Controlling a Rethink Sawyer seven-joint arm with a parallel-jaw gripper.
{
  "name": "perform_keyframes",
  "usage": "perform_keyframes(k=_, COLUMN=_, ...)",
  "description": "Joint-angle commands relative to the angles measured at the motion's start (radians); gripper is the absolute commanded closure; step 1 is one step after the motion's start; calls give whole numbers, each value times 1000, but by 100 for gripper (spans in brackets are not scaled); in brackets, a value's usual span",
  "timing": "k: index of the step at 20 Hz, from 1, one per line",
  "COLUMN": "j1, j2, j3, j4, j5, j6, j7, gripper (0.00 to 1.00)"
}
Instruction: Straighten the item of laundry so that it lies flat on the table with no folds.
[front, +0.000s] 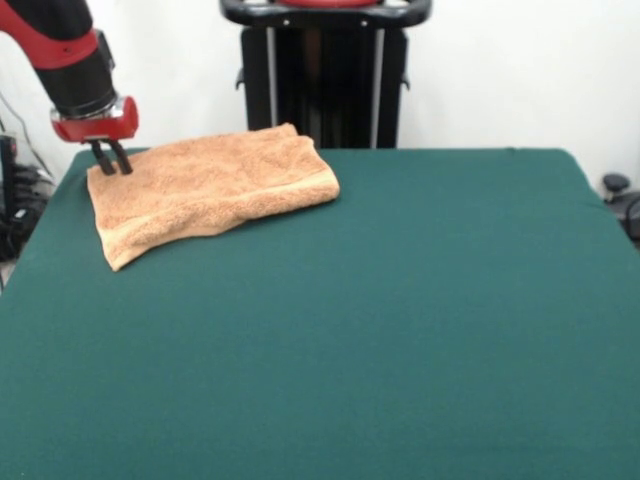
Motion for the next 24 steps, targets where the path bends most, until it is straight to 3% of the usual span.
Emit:
perform_keyframes(k=1, j1=60, j2=144, j3=-106, j4=-166, j5=-229, j6=-116, j7=-122, gripper=0)
perform_keyframes(k=4, j1=71, j2=131, j3=-102, j4=-153, j5=-211, j6=-106, j7=-115, gripper=0)
perform_keyframes(k=12, j1=98, j2=-37, j3=-82, j4=-41, j5=-122, j6=-41, j7=-102, gripper=0)
perform_keyframes(k=24, j1=100, j2=-74, j3=-97, j4=9, j5=-107, j6=-70, j7=-79, gripper=0)
